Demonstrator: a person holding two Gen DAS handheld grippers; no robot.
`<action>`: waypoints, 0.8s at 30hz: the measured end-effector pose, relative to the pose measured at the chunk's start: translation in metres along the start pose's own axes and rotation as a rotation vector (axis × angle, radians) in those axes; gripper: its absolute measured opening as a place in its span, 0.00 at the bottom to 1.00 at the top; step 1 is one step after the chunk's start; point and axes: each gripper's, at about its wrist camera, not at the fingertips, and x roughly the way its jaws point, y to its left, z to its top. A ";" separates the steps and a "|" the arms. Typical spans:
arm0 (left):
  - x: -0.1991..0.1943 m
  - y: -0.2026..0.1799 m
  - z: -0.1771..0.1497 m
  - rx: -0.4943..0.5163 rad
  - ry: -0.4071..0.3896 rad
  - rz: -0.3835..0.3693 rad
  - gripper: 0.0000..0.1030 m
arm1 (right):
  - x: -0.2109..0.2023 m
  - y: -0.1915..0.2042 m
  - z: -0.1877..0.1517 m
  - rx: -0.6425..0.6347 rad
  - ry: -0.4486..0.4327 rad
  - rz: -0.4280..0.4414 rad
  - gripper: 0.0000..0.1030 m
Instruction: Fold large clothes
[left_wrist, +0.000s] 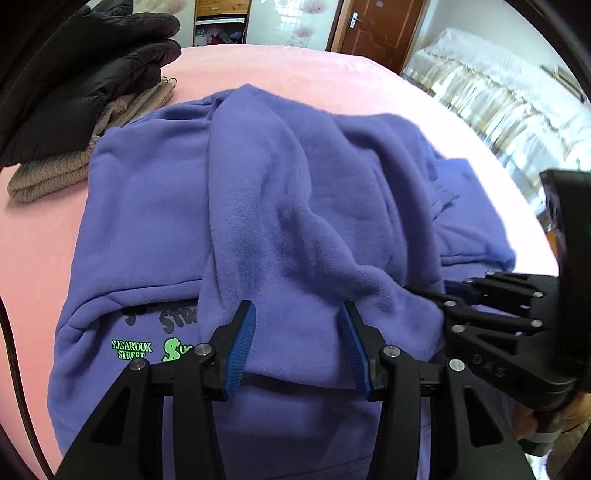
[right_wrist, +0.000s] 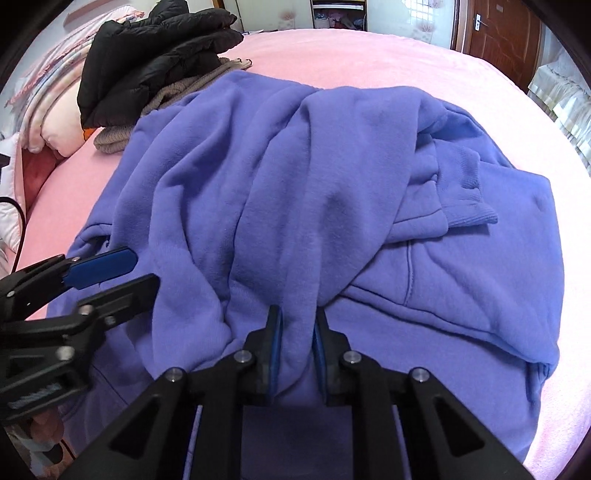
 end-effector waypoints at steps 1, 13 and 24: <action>0.001 0.000 0.000 0.007 0.002 0.004 0.44 | 0.002 0.000 -0.001 0.002 0.001 0.000 0.15; -0.016 -0.009 0.002 0.055 -0.008 0.029 0.53 | -0.020 0.001 -0.005 0.001 -0.045 -0.008 0.25; -0.099 -0.024 0.002 0.065 -0.141 0.098 0.76 | -0.123 0.001 -0.018 0.030 -0.255 0.010 0.27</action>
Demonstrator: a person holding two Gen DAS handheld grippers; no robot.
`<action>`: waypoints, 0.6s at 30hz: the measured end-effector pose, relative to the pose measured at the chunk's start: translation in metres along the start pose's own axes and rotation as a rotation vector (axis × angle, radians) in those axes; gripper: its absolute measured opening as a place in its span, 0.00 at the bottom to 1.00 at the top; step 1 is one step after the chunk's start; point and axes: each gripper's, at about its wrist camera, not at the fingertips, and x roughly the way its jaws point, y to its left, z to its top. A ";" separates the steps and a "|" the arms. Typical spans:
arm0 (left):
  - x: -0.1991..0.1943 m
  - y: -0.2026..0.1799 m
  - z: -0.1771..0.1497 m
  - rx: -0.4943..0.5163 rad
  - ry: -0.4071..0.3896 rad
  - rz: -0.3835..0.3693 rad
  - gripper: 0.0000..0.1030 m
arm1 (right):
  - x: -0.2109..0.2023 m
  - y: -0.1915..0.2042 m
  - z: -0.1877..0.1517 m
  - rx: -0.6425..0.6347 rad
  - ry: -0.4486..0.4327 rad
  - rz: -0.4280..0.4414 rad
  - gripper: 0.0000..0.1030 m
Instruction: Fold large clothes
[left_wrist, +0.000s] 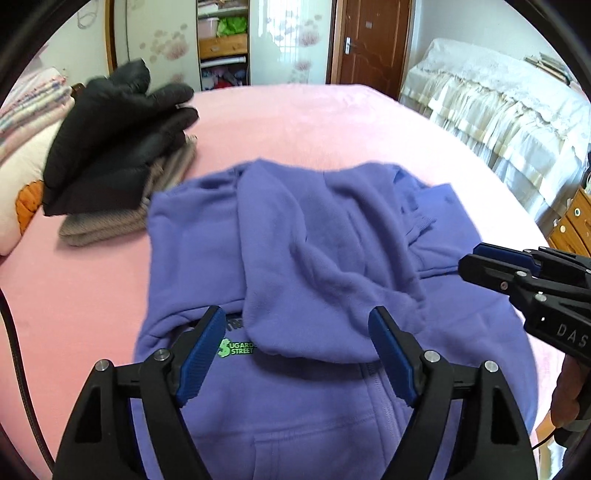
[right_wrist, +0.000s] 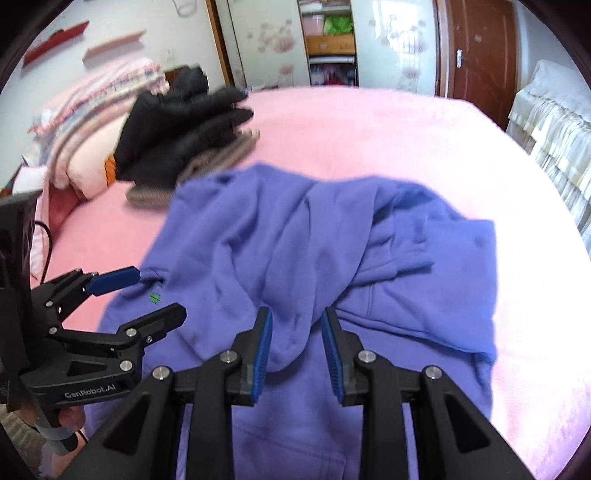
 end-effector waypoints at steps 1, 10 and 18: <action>-0.008 0.000 0.001 -0.002 -0.010 0.002 0.76 | -0.009 0.000 0.000 0.007 -0.015 0.001 0.27; -0.096 -0.001 0.004 -0.024 -0.132 0.067 0.85 | -0.087 0.019 -0.005 0.011 -0.140 -0.015 0.33; -0.162 0.014 -0.025 -0.057 -0.226 0.118 0.88 | -0.150 0.027 -0.032 0.001 -0.243 -0.074 0.53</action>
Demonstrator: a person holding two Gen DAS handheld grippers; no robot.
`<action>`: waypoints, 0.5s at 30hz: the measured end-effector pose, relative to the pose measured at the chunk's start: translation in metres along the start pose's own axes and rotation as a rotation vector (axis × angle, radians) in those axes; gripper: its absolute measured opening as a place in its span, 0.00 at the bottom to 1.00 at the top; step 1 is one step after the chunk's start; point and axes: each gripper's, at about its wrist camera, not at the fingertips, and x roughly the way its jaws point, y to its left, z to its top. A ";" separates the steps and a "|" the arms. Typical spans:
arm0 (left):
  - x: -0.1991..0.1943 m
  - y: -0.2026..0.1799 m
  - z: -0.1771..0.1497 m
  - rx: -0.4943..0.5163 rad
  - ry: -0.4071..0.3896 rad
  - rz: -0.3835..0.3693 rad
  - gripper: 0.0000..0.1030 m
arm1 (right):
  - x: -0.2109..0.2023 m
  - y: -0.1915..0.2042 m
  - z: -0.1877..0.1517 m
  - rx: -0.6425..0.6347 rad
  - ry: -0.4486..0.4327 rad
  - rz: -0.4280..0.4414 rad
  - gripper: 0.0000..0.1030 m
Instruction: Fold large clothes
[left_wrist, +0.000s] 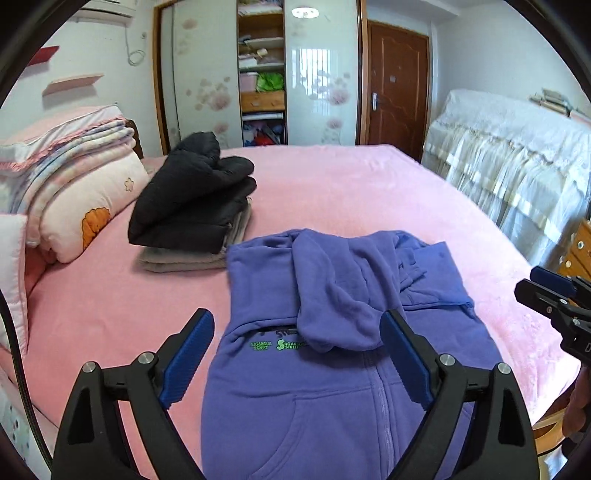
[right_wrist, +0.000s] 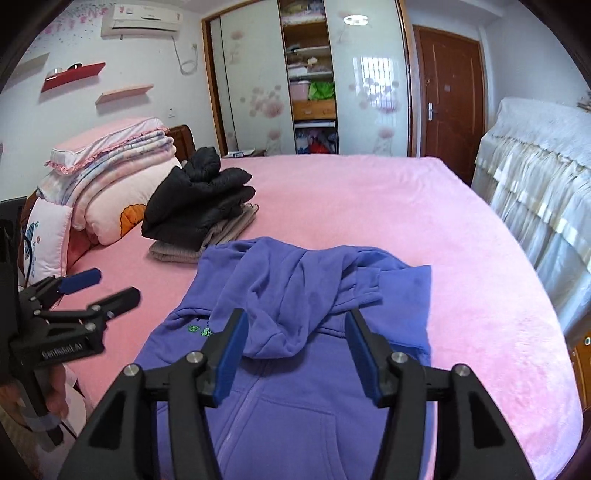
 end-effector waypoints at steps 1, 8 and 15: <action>-0.007 0.004 -0.005 -0.008 -0.009 0.000 0.88 | -0.006 -0.001 -0.002 0.001 -0.004 0.000 0.53; -0.045 0.031 -0.044 -0.026 -0.034 0.027 0.88 | -0.056 -0.002 -0.037 -0.035 -0.096 -0.072 0.53; -0.048 0.070 -0.090 -0.125 0.066 -0.013 0.88 | -0.079 -0.011 -0.076 -0.053 -0.101 -0.093 0.53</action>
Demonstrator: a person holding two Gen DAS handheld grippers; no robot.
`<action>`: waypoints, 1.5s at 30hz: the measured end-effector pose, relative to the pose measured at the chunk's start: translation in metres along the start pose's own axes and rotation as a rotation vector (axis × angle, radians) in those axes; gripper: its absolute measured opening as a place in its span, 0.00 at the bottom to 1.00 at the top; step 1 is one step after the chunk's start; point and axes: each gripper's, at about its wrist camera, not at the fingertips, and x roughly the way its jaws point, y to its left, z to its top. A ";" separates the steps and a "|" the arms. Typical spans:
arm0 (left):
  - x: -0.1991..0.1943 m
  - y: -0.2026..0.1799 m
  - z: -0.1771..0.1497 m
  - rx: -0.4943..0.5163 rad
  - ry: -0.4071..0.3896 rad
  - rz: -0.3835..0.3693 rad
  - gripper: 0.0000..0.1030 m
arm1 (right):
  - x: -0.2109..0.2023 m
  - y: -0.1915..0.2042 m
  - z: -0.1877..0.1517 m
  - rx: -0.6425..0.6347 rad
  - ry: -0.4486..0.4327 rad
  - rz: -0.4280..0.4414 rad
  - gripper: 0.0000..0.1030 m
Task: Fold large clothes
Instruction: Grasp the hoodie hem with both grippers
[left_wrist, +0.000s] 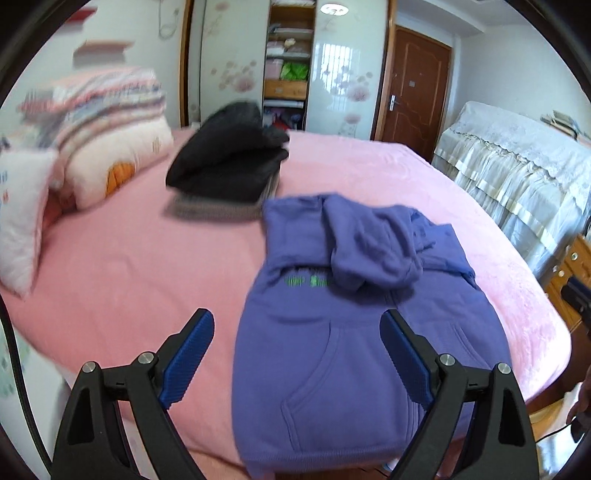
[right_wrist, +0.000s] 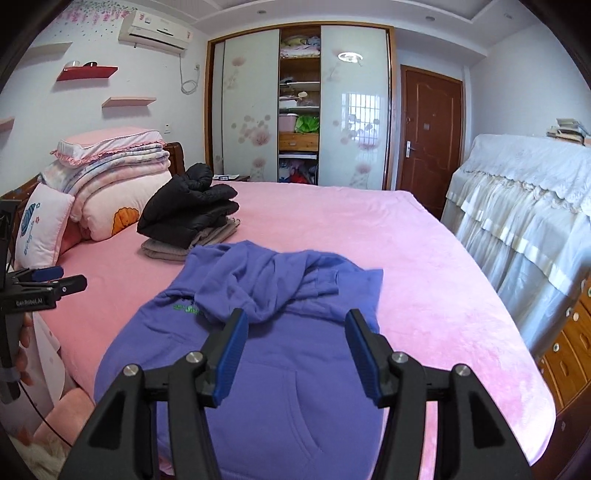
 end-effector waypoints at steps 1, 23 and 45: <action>0.004 0.008 -0.007 -0.015 0.022 -0.005 0.88 | -0.002 -0.003 -0.005 -0.008 0.018 0.008 0.53; 0.094 0.091 -0.128 -0.187 0.367 -0.045 0.88 | 0.030 -0.028 -0.109 -0.039 0.308 -0.018 0.72; 0.120 0.086 -0.149 -0.195 0.491 -0.198 0.84 | 0.057 -0.065 -0.148 0.046 0.442 0.001 0.72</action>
